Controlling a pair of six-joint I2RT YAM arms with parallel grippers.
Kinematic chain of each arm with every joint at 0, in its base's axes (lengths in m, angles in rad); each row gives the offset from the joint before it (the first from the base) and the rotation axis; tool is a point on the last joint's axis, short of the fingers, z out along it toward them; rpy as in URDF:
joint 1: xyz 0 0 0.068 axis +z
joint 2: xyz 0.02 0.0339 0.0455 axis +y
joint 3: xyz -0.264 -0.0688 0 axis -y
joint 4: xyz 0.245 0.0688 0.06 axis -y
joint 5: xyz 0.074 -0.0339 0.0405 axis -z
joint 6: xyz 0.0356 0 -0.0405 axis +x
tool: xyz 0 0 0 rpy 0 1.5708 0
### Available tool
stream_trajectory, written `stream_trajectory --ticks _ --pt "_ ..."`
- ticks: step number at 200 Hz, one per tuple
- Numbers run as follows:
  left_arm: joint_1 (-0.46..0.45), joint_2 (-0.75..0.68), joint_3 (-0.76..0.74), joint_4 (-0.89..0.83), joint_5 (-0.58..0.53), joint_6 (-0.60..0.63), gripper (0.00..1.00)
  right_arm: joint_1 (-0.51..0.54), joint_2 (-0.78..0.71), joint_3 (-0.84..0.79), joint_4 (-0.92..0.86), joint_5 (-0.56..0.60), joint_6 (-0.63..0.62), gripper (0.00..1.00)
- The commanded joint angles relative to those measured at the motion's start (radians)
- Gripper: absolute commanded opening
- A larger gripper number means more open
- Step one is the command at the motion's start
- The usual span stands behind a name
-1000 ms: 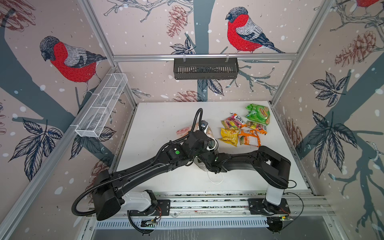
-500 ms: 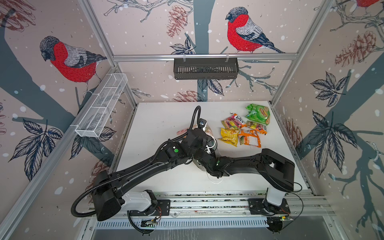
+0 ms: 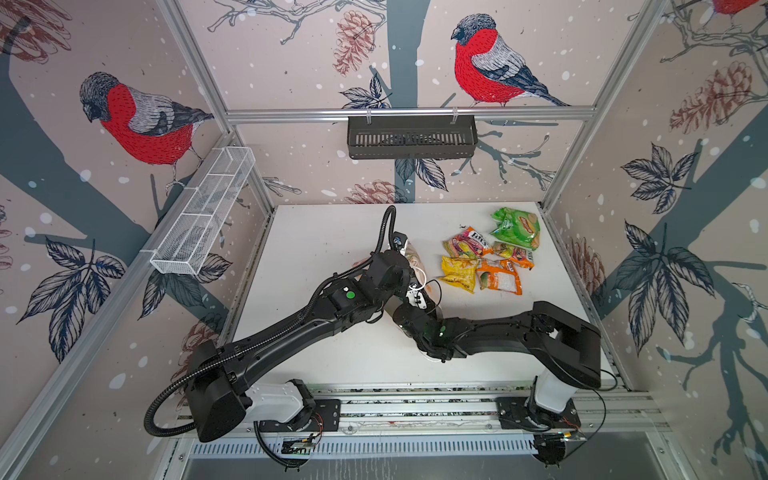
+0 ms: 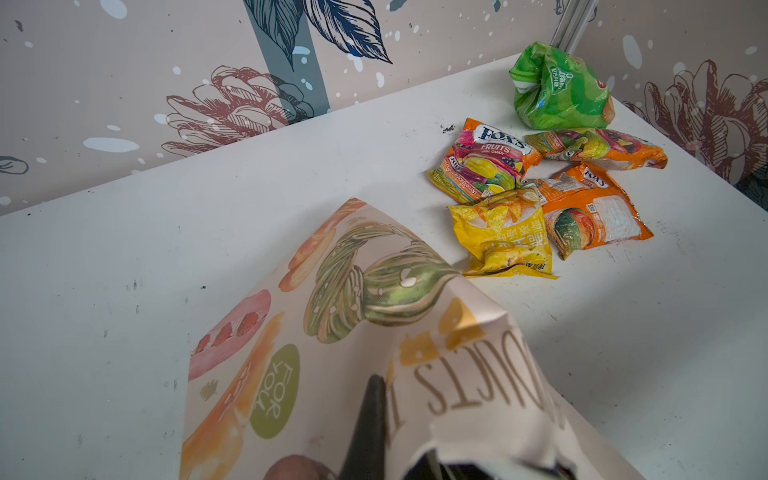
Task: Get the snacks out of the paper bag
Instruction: 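Lift the teal packet up toward the bag opening with the right gripper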
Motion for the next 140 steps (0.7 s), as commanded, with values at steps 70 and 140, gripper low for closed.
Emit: stream_trajectory --ticks 70,140 --pt "0.01 0.017 0.006 -0.055 -0.083 -0.036 0.0 0.006 -0.12 -0.044 0.045 0.07 -0.018 0.0" --pt "0.01 0.037 0.011 -0.053 -0.11 -0.037 0.0 -0.004 -0.183 -0.035 0.015 0.039 -0.021 0.0"
